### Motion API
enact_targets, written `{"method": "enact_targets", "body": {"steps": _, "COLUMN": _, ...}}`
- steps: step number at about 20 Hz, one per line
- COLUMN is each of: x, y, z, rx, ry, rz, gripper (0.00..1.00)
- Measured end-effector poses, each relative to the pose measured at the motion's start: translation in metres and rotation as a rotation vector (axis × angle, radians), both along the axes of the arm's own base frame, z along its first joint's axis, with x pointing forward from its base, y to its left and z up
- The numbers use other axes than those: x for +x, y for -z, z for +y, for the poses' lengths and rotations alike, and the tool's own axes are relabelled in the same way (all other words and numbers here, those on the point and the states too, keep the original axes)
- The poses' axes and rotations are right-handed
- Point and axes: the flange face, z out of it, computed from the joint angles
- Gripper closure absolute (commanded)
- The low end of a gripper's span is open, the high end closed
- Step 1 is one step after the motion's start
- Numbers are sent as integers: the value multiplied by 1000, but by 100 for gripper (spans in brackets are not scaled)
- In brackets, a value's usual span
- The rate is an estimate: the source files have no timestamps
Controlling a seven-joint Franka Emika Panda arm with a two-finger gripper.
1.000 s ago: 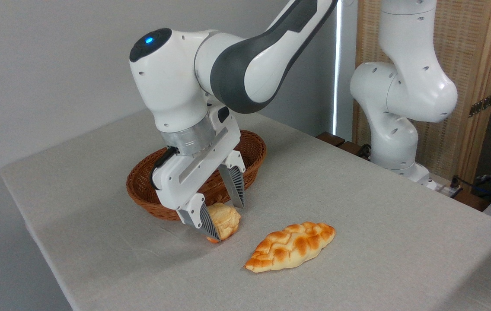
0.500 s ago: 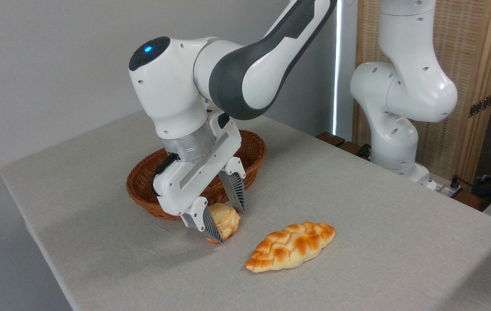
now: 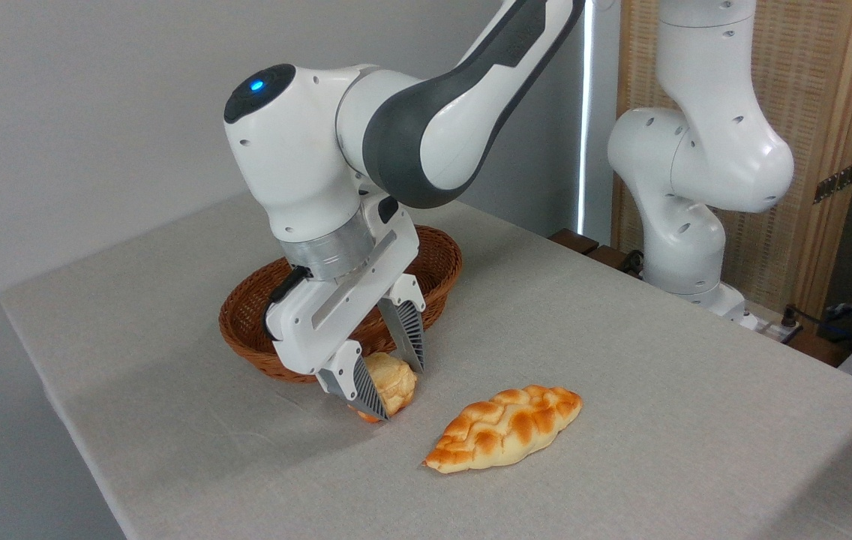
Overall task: Put bread into the basket
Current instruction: 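Close the gripper around the small round bun, then lift the bun and carry it over into the basket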
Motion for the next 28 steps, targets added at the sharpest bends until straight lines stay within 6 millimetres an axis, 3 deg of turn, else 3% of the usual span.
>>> {"method": "enact_targets", "body": {"steps": 9, "x": 0, "y": -4, "z": 2, "rx": 0, "ry": -4, "rz": -7, "gripper": 60}}
{"method": "enact_targets", "body": {"steps": 16, "x": -11, "y": -50, "z": 31, "rx": 4, "ry": -60, "rz": -63, "gripper": 60}}
{"method": "enact_targets", "body": {"steps": 21, "x": -15, "y": -69, "z": 47, "rx": -96, "ry": -147, "rz": -25, "gripper": 60}}
{"method": "enact_targets", "body": {"steps": 25, "x": -19, "y": -80, "z": 36, "rx": -194, "ry": -172, "rz": 21, "gripper": 51}}
{"method": "enact_targets", "body": {"steps": 28, "x": -21, "y": -83, "z": 7, "rx": -241, "ry": -143, "rz": 31, "gripper": 36}}
